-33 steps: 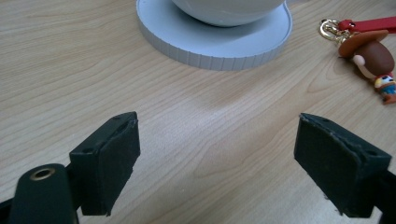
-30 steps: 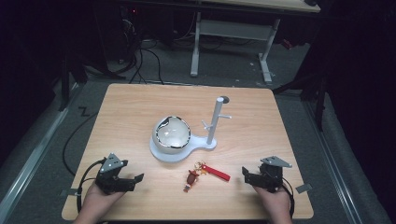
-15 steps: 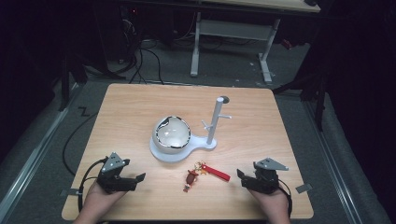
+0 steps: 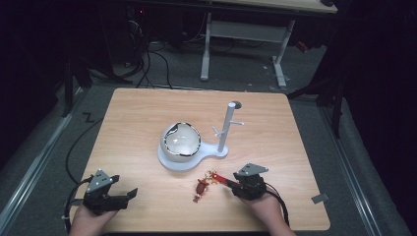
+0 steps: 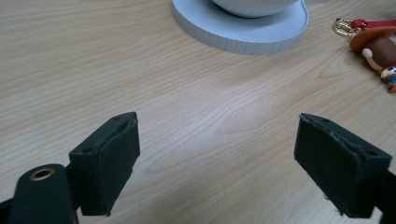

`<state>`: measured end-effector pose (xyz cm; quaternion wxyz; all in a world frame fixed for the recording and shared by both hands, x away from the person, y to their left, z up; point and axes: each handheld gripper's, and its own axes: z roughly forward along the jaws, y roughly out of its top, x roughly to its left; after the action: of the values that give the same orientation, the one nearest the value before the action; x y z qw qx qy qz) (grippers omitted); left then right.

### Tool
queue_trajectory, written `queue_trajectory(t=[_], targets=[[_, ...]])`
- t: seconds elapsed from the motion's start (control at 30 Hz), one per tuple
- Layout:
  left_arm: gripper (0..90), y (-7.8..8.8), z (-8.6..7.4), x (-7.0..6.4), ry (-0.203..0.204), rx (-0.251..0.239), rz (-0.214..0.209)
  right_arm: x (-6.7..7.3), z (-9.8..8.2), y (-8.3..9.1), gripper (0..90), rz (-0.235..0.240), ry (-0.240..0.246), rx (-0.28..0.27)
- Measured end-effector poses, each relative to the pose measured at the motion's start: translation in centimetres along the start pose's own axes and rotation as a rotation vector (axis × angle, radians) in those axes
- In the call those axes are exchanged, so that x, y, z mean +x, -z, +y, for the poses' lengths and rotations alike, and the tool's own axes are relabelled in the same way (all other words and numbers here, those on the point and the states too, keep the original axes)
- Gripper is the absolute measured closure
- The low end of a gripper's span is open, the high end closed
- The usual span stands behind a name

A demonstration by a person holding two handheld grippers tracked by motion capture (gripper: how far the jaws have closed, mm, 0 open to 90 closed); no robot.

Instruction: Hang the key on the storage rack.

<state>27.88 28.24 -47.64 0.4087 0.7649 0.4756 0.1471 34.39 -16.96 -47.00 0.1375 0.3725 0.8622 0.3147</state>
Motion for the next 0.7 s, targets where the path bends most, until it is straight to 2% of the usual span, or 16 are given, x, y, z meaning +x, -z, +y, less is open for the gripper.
queue_trajectory(t=[0.1, 0.17, 0.23, 0.33, 0.5, 0.57, 0.7], targets=[[15.1, -0.1, 0.0, -0.1, -0.007, 0.007, -0.002, 0.3, -0.1, -0.7, 60.9, 0.005, 0.021, 0.053], [15.1, -0.3, 0.1, -0.1, -0.012, 0.007, -0.003, 0.3, -0.2, -0.8, 61.2, 0.002, 0.024, 0.059], [15.1, -0.8, 0.5, -0.4, -0.024, 0.011, -0.014, 0.2, -0.5, -0.7, 69.2, 0.0, 0.023, 0.072], [15.1, -1.2, 0.8, -0.5, -0.039, 0.012, -0.021, 0.1, -0.7, -0.3, 70.9, 0.0, 0.014, 0.081], [15.1, -2.5, 2.0, -0.8, -0.057, 0.001, -0.056, -0.3, -1.8, 0.8, 71.2, -0.021, -0.014, 0.085], [15.1, -3.0, 2.4, -1.0, -0.068, -0.004, -0.073, -0.6, -2.9, 2.0, 71.2, -0.036, -0.049, 0.093], [15.1, -4.3, 3.4, -1.6, -0.089, -0.005, -0.102, -0.9, -4.5, 3.6, 71.2, -0.043, -0.071, 0.102]])
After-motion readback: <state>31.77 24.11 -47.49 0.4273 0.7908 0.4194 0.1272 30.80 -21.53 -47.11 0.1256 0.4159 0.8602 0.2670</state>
